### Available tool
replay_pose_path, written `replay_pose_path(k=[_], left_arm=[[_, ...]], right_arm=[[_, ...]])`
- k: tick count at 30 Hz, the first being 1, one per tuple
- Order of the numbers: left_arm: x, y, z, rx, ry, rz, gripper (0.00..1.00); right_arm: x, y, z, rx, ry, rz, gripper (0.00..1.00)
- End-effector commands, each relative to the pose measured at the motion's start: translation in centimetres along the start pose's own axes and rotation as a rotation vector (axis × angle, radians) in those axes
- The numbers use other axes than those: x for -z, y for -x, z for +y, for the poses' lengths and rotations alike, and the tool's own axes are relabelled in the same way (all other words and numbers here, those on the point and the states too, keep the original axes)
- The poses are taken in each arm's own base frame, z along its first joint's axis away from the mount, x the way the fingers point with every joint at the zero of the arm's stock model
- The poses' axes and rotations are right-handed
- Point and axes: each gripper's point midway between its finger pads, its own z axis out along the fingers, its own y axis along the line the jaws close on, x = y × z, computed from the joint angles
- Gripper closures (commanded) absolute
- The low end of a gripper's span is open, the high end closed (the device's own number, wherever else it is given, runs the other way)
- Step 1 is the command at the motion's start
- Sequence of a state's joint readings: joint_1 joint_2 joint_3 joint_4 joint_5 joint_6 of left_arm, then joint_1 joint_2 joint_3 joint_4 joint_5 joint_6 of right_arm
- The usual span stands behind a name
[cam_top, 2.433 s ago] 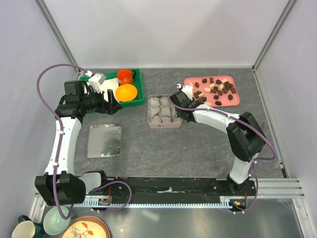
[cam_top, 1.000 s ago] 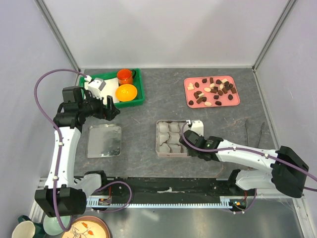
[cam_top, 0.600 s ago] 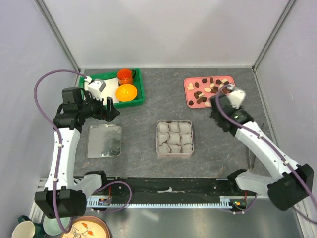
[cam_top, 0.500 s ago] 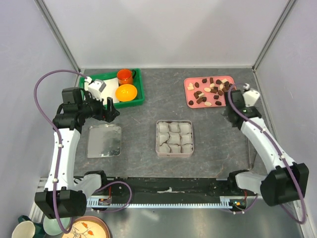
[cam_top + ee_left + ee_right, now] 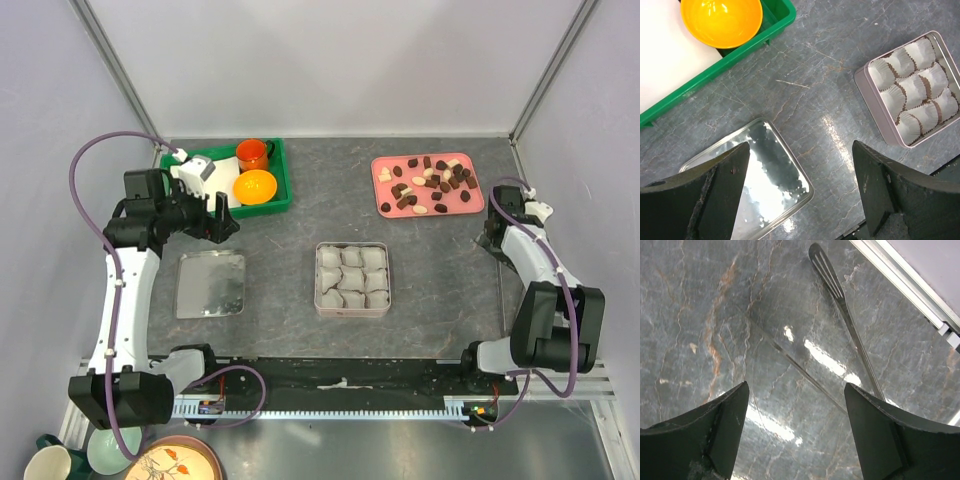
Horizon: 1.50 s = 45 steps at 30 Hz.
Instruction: Pack the chocolate
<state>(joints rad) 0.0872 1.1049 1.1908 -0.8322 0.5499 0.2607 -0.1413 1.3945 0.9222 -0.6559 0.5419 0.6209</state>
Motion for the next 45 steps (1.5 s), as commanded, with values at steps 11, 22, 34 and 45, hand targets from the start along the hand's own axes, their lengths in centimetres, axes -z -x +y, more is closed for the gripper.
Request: replay_pose_path(k=[11, 22, 34, 45], left_arm=[[1.3, 0.7, -0.8, -0.038, -0.012, -0.010, 0.10], [0.6, 0.1, -0.7, -0.036, -0.018, -0.017, 0.10], [0.5, -0.7, -0.7, -0.044, -0.004, -0.032, 0.09], [0.6, -2.2, -0.4, -0.040, 0.024, -0.012, 0.01]], right_arm=[[-5.1, -1.6, 0.6, -0.048, -0.018, 0.104, 0.19], [-7.2, -4.5, 1.4, 0.012, -0.011, 0.197, 0.46], [-4.3, -5.5, 5.0, 0.132, 0.138, 0.157, 1.00], [8.0, -4.1, 14.0, 0.453, 0.525, -0.055, 1.00]])
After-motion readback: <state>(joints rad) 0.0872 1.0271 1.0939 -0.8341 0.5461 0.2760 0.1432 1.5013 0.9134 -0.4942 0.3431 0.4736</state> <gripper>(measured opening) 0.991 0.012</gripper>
